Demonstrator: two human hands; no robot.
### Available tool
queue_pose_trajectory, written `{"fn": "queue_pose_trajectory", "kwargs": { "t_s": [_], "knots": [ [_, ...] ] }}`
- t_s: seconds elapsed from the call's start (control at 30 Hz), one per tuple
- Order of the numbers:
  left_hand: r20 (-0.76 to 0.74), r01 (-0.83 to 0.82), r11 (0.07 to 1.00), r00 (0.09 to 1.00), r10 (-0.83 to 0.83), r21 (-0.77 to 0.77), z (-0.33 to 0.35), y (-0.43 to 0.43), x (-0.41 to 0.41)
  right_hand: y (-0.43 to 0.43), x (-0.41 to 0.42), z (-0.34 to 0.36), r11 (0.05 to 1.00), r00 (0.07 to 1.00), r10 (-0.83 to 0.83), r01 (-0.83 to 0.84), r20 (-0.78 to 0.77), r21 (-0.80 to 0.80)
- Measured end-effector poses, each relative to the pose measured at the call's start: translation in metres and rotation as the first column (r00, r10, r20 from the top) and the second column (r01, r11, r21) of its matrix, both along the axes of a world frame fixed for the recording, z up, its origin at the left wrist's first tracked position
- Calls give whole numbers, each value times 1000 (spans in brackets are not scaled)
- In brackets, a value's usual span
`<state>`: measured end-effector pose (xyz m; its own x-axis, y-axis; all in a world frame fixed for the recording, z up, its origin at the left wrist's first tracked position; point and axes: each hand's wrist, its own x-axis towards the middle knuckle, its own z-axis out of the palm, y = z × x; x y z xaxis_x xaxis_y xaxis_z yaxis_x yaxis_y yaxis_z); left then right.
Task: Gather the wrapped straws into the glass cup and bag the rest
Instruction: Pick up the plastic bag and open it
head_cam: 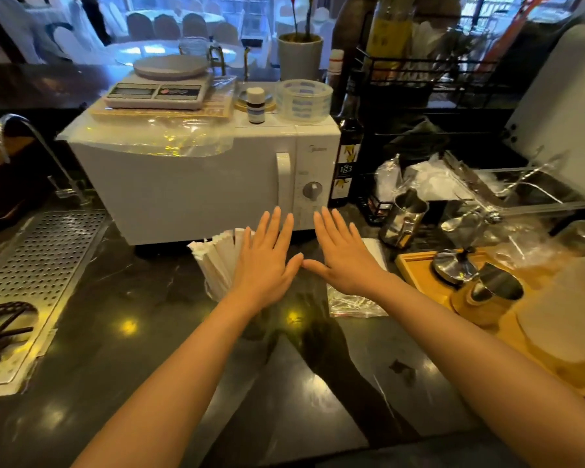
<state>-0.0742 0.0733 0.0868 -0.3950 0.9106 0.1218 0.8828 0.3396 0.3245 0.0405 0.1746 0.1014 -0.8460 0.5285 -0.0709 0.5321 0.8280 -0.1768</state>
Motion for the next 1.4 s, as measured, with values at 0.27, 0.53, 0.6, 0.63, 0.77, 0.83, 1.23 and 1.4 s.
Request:
{"fn": "queue_pose_trajectory", "kwargs": {
  "t_s": [0.27, 0.53, 0.6, 0.63, 0.77, 0.83, 1.23, 1.4],
  "knots": [
    [3, 177, 973, 984, -178, -151, -33, 43, 43, 36, 70, -23, 984, 980, -179, 181, 84, -10],
    [33, 302, 895, 951, -308, -328, -85, 65, 73, 45, 105, -66, 976, 964, -196, 209, 182, -58],
    [32, 321, 884, 943, -330, -340, -92, 67, 78, 44, 109, -75, 976, 960, -183, 203, 210, -81],
    [30, 328, 878, 940, -339, -349, -95, 68, 81, 44, 110, -79, 977, 960, -172, 195, 223, -88],
    [3, 337, 865, 932, -362, -371, -107, 73, 86, 45, 115, -93, 985, 958, -126, 152, 257, -84],
    [-17, 353, 865, 923, -384, -357, -111, 76, 88, 48, 115, -99, 991, 962, -95, 115, 256, -62],
    [45, 338, 919, 941, -336, -205, -97, 85, 88, 62, 112, -107, 997, 994, -44, 37, 97, 69],
    [139, 239, 924, 969, -206, -300, -85, 95, 92, 66, 112, -99, 992, 999, -15, 11, 37, 123]
  ]
}}
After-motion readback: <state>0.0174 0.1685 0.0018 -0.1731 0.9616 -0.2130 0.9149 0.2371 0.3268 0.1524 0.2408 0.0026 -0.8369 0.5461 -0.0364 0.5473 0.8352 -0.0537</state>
